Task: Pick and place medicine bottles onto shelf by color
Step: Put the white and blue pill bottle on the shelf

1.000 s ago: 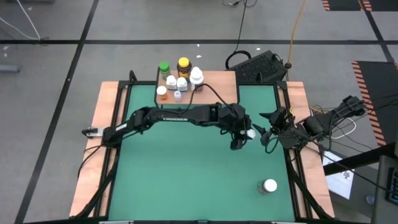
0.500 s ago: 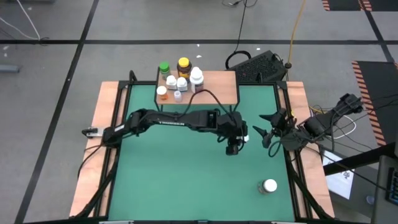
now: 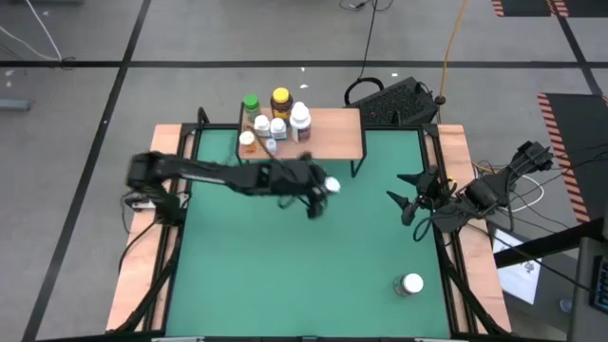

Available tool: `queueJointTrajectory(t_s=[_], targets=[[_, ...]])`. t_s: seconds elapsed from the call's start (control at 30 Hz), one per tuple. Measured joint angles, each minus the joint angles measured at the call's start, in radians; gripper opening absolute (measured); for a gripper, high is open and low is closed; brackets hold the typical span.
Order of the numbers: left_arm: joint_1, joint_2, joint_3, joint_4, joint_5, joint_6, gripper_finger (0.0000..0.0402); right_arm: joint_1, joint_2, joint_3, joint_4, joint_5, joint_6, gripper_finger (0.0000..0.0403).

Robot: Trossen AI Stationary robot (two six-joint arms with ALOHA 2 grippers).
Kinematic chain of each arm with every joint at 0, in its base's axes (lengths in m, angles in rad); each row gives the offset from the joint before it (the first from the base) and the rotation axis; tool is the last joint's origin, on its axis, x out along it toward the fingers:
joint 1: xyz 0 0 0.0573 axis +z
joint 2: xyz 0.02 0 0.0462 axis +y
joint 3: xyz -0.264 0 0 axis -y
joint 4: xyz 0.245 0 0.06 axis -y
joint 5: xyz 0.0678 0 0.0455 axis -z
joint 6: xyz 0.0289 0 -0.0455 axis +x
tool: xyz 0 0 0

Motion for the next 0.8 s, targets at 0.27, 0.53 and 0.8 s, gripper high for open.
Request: queueJointTrajectory(t_s=[0.27,0.53,0.8], targets=[[0.174,-0.218,-0.154,-0.001,0.05,0.077,0.0186,-0.001,-0.007,0.0,0.101,0.007,-0.112,0.0281],[0.304,-0.226,-0.172,-0.012,0.16,0.12,0.0187,-0.001,-0.008,0.0,0.116,0.001,-0.142,0.0281],[0.364,-0.225,-0.172,-0.016,0.243,0.123,0.0188,-0.001,-0.008,0.0,0.102,-0.001,-0.131,0.0281]])
